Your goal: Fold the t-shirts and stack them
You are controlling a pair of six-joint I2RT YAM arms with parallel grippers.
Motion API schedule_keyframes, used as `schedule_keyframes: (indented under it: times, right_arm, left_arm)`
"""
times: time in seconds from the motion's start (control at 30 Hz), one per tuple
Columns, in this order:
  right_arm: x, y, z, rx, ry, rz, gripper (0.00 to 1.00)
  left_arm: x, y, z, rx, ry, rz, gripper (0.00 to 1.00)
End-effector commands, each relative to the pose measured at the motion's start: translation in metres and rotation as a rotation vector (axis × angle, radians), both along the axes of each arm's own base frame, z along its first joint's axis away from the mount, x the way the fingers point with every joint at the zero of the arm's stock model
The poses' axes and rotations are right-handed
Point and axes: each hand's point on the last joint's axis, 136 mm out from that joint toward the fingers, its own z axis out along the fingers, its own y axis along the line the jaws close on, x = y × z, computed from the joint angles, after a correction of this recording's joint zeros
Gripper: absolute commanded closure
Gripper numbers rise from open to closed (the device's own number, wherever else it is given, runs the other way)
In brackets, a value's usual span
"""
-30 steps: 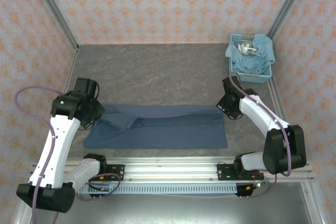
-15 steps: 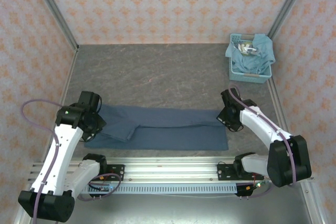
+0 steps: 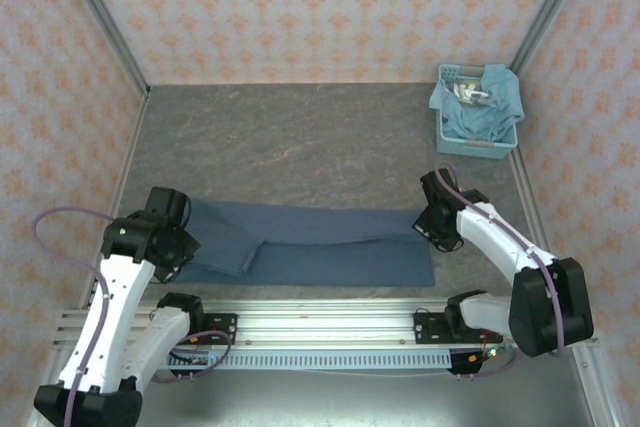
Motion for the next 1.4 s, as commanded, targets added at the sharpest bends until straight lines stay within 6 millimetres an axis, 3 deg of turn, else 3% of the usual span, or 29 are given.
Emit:
schedule_keyframes:
  times: [0.0, 0.2, 0.33, 0.5, 0.83, 1.0, 1.2, 1.37]
  right_arm:
    - [-0.009, -0.009, 0.002, -0.049, 0.022, -0.013, 0.92]
    - [-0.015, -0.013, 0.004, -0.065, 0.031, -0.012, 0.77]
    - [-0.013, -0.013, 0.013, -0.059, -0.004, -0.018, 0.74]
    - [-0.001, 0.001, 0.018, -0.009, -0.049, -0.006, 0.74]
    - [0.018, 0.029, 0.016, 0.049, -0.058, 0.051, 0.74]
    - [0.025, 0.046, 0.01, 0.127, -0.073, 0.075, 0.74]
    - [0.04, 0.068, 0.003, 0.193, -0.081, 0.106, 0.8]
    - [0.046, 0.066, -0.017, 0.145, -0.03, 0.082, 0.82]
  left_arm:
    - [-0.026, -0.003, -0.004, -0.033, 0.054, 0.046, 1.0]
    - [-0.042, -0.014, -0.014, -0.102, 0.074, 0.065, 1.0]
    - [-0.047, -0.018, -0.017, -0.131, 0.071, 0.081, 1.0]
    - [-0.053, -0.019, -0.018, -0.141, 0.082, 0.08, 1.0]
    - [-0.05, -0.026, -0.039, -0.174, 0.103, 0.084, 1.0]
    - [-0.04, -0.025, -0.049, -0.165, 0.113, 0.083, 1.0]
    - [-0.03, -0.016, -0.047, -0.112, 0.109, 0.077, 1.0]
    - [-0.026, -0.012, -0.048, -0.087, 0.1, 0.075, 1.0]
